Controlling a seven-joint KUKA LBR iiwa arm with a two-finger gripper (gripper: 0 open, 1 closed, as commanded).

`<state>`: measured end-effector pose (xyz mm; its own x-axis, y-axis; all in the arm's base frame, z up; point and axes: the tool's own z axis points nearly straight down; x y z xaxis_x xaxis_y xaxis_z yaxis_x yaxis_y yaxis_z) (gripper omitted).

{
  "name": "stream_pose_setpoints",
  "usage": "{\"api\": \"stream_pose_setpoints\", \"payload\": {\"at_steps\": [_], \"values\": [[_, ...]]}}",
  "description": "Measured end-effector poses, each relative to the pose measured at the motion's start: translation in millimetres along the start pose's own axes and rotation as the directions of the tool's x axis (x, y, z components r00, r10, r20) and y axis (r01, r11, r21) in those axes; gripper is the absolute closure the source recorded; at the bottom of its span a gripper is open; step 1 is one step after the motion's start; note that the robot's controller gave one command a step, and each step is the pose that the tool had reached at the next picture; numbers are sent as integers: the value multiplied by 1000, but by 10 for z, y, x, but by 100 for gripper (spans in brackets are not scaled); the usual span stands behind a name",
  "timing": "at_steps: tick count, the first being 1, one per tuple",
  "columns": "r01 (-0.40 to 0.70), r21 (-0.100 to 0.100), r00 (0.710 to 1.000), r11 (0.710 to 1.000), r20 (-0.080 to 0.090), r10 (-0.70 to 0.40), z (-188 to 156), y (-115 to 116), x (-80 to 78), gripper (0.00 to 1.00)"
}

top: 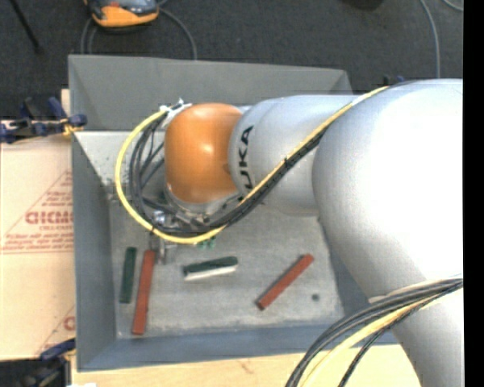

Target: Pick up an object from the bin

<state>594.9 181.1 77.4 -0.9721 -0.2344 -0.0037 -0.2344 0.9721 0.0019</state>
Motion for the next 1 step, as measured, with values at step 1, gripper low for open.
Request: {"api": "stream_pose_setpoints", "payload": {"at_steps": [1], "values": [[-3,0,1000,1000,0,3,0,-2,0,0]]}}
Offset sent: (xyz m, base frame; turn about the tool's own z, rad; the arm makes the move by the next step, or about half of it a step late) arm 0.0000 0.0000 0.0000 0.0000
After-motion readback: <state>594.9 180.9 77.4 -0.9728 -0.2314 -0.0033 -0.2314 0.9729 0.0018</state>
